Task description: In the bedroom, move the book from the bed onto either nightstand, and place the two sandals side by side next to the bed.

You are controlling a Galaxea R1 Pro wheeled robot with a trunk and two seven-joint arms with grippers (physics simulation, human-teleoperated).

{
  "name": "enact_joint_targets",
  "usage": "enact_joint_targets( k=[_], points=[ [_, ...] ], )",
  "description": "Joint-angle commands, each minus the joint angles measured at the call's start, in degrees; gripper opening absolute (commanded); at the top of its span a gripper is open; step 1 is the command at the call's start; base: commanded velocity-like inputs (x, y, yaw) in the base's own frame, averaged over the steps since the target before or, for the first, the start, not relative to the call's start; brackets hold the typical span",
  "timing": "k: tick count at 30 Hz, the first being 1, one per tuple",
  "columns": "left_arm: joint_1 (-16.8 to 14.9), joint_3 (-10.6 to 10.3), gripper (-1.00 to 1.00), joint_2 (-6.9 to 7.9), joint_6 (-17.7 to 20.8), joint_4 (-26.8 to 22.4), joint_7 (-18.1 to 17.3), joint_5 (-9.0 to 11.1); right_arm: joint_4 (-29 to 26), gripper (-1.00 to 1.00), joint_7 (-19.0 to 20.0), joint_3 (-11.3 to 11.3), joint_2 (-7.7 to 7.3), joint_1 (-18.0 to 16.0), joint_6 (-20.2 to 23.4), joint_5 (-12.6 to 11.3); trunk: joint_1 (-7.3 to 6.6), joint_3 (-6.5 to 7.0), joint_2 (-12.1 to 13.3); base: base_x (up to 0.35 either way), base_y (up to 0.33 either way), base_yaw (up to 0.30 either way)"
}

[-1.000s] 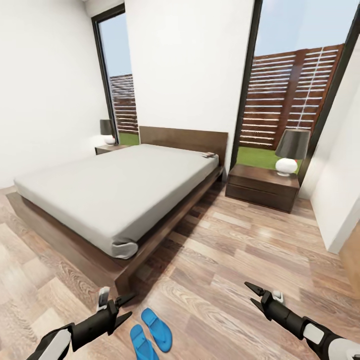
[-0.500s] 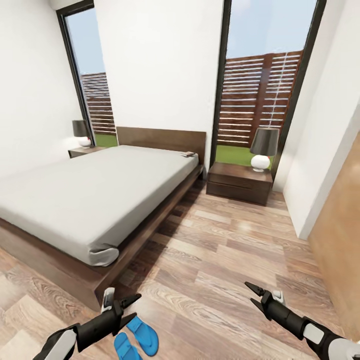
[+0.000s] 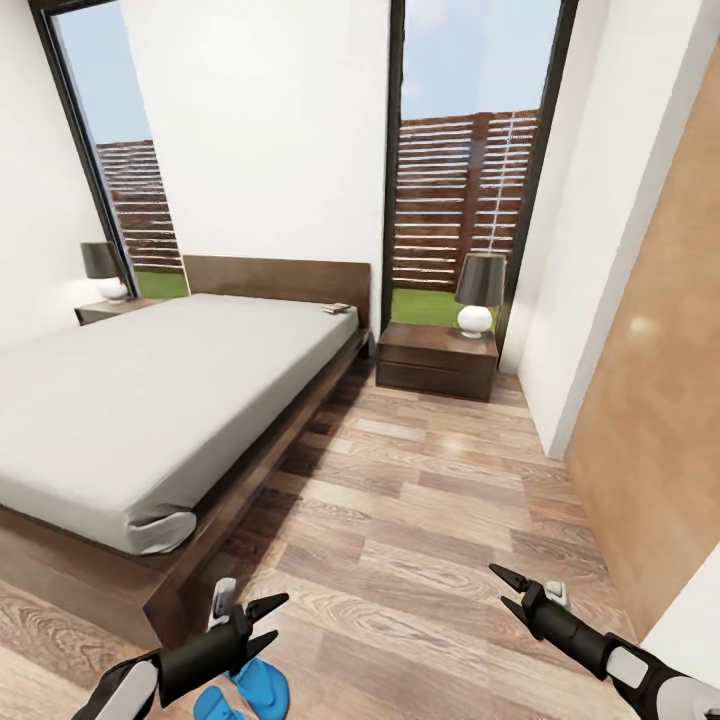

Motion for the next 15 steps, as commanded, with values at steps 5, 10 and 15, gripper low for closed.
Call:
enact_joint_targets(
  k=[5, 10, 15],
  points=[
    [-0.01, -0.15, 1.0, 0.06, 0.29, -0.01, 0.39, 0.39, 0.17, 1.0, 0.24, 0.18, 0.01, -0.1, 0.47, -0.49, -0.01, -0.06, -0.03, 0.0, 0.0, -0.26],
    [-0.02, -0.1, 1.0, 0.06, 0.31, -0.01, 1.25, 0.39, 0.17, 1.0, 0.24, 0.19, 0.09, -0.08, 0.46, -0.53, -0.01, -0.06, -0.03, 0.0, 0.0, -0.241],
    [0.0, -0.08, 1.0, 0.06, 0.3, -0.01, 1.75, 0.45, 0.16, 1.0, 0.26, 0.23, 0.15, -0.08, 0.45, -0.56, -0.01, -0.06, -0.03, 0.0, 0.0, -0.216]
  ],
)
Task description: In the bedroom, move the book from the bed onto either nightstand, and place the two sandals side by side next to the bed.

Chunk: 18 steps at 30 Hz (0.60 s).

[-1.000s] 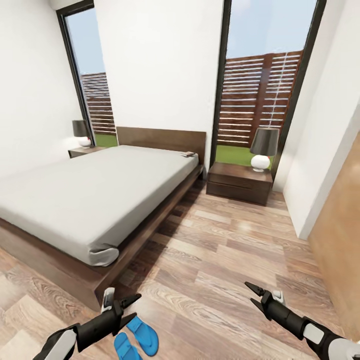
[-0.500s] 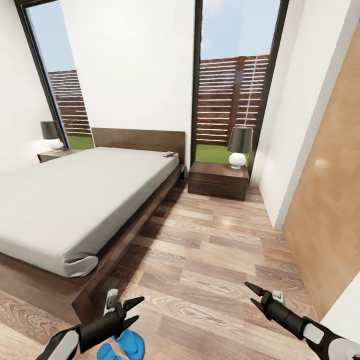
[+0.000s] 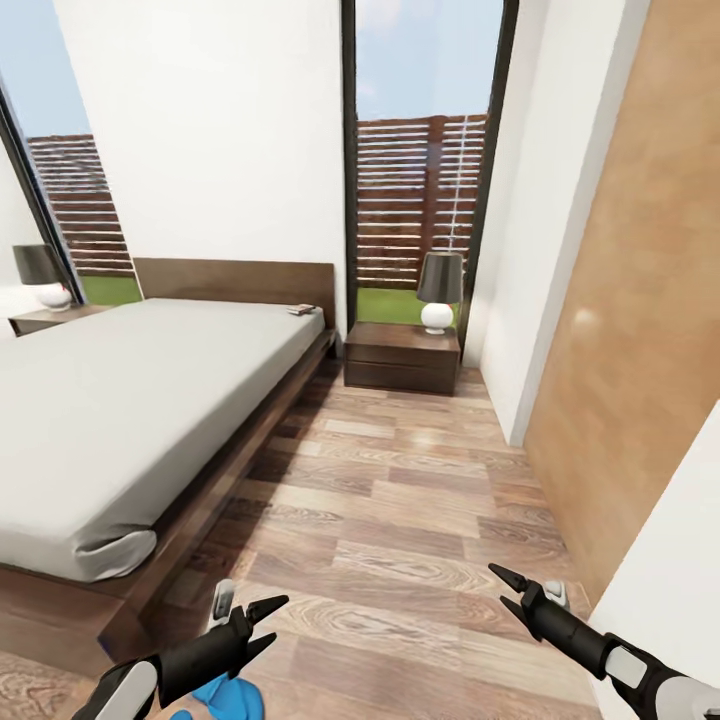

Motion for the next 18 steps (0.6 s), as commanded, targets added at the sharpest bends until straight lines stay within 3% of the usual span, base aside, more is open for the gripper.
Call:
enact_joint_targets(
  k=[1, 18],
  points=[
    [-0.03, -0.11, 1.0, 0.05, 0.28, -0.01, 0.11, 0.38, 0.2, 1.0, 0.26, 0.22, 0.02, -0.11, 0.49, -0.49, -0.01, -0.06, -0.03, 0.0, 0.0, -0.149],
    [-0.02, -0.04, 1.0, -0.63, 0.18, -0.07, 0.86, 0.35, 0.05, 1.0, -2.34, 0.6, 0.07, -0.11, -0.8, -0.85, -0.01, -0.06, -0.03, 0.0, 0.0, -0.037]
  ],
)
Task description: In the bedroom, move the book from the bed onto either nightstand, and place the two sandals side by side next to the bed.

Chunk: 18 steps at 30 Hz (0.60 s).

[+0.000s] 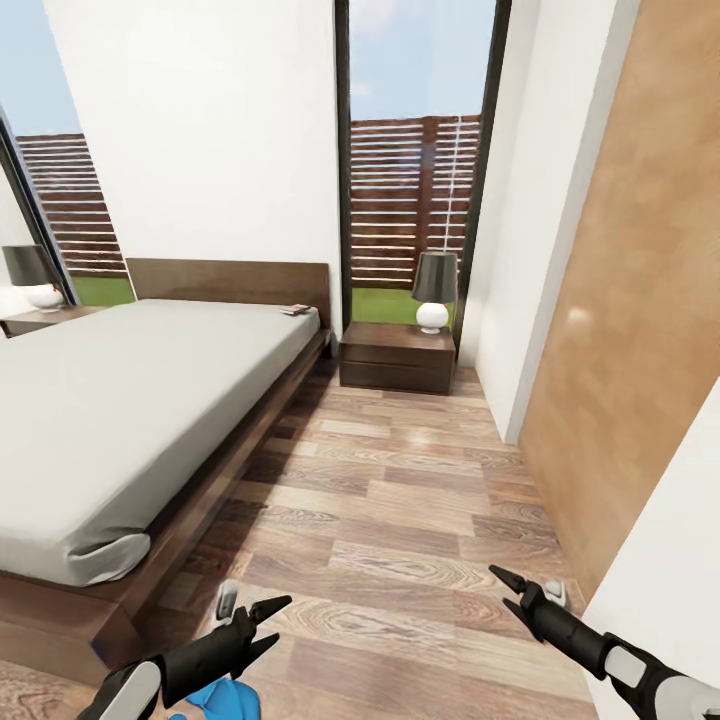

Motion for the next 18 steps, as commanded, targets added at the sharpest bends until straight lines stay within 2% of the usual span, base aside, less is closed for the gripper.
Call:
enact_joint_targets(
  k=[1, 9, 14, 18],
  points=[
    [0.03, -0.14, 1.0, -0.19, 0.12, 0.01, 0.28, 0.35, 0.13, 1.0, -0.28, 0.3, 0.01, -0.08, 0.44, -0.55, -0.01, -0.06, -0.03, 0.0, 0.0, -0.003],
    [0.13, -0.19, 1.0, -1.5, -2.72, 0.01, 5.0, 0.44, -0.31, 1.0, -6.0, 0.4, 0.96, -0.12, -0.38, -0.88, -0.01, -0.06, -0.03, 0.0, 0.0, -0.001],
    [-0.21, -0.19, 1.0, -2.16, -3.67, 0.01, 7.43, 0.41, -1.67, 1.0, -8.72, 0.54, 2.92, -0.07, -1.6, -0.61, -0.01, -0.06, -0.03, 0.0, 0.0, 0.0],
    [-0.45, -0.15, 1.0, -2.42, -3.99, -0.06, 8.33, 0.41, -3.23, 1.0, -12.61, 0.62, 5.06, -0.06, -2.03, -0.42, -0.01, -0.06, -0.03, 0.0, 0.0, 0.0]
  ],
)
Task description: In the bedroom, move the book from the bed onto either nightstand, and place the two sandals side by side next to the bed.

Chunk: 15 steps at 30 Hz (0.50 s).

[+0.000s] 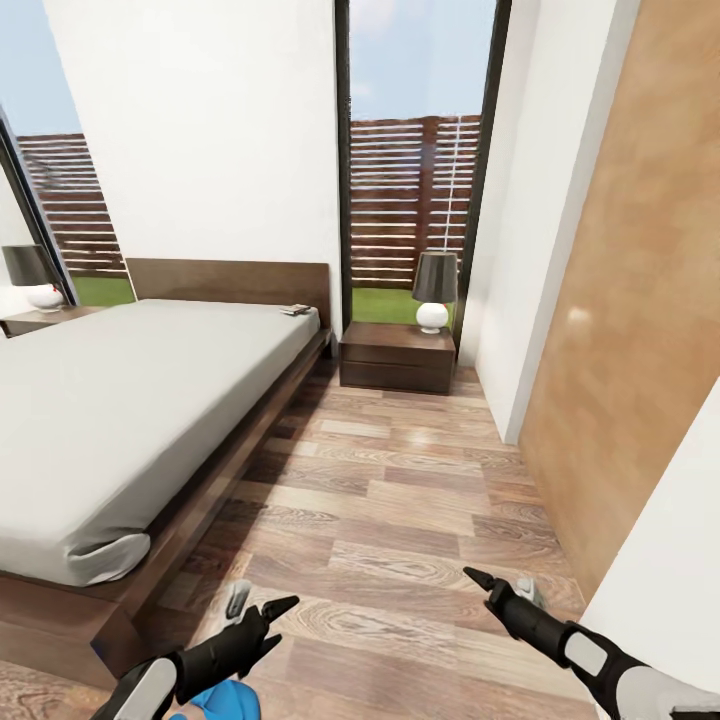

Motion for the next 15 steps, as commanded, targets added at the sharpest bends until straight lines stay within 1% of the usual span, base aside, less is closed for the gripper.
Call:
enact_joint_targets(
  k=[1, 2, 3, 4, 5, 7, 8, 11, 15],
  points=[
    [-0.08, -0.11, 1.0, 0.01, 0.12, -0.02, 0.12, 0.29, -0.49, 1.0, -1.23, 0.25, 0.53, -0.02, 0.46, -0.58, -0.01, -0.06, -0.02, 0.0, 0.0, 0.0],
    [-0.16, -0.09, 1.0, -0.13, -0.15, -0.05, 0.38, 0.26, -1.41, 1.0, -4.14, 0.26, 1.51, -0.02, 0.37, -0.55, -0.01, -0.06, -0.02, 0.0, 0.0, 0.0],
    [-0.16, -0.09, 1.0, -0.13, -0.15, -0.05, 0.38, 0.26, -1.41, 1.0, -4.14, 0.26, 1.51, -0.02, 0.37, -0.55, -0.01, -0.06, -0.02, 0.0, 0.0, 0.0],
    [-0.22, -0.08, 1.0, -0.41, -0.65, -0.05, 0.71, 0.24, -2.31, 1.0, -7.25, 0.27, 2.4, -0.02, 0.21, -0.52, -0.01, -0.06, -0.02, 0.0, 0.0, 0.0],
    [-0.22, -0.08, 1.0, -0.41, -0.65, -0.05, 0.71, 0.24, -2.31, 1.0, -7.25, 0.27, 2.4, -0.02, 0.21, -0.52, -0.01, -0.06, -0.02, 0.0, 0.0, 0.0],
    [-0.27, -0.08, 1.0, -0.76, -1.35, -0.05, 1.28, 0.23, -3.17, 1.0, -10.27, 0.28, 3.15, -0.02, -0.06, -0.51, -0.01, -0.06, -0.02, 0.0, 0.0, 0.0],
    [-0.29, -0.08, 1.0, -1.1, -2.03, -0.07, 2.14, 0.25, -3.92, 1.0, -12.75, 0.29, 3.66, -0.02, -0.51, -0.5, -0.01, -0.06, -0.02, 0.0, 0.0, 0.0],
    [-0.32, -0.03, 1.0, -1.48, -2.74, -0.09, 3.65, 0.32, -4.69, 1.0, -15.42, 0.29, 4.14, -0.02, -1.84, -0.53, -0.01, -0.06, -0.02, 0.0, 0.0, 0.0],
    [-0.33, 0.0, 1.0, -1.93, -3.14, -0.13, 5.02, 0.37, -5.18, 1.0, -17.21, 0.24, 4.46, -0.02, -4.94, -0.52, -0.01, -0.06, -0.02, 0.0, 0.0, 0.0]
  ],
)
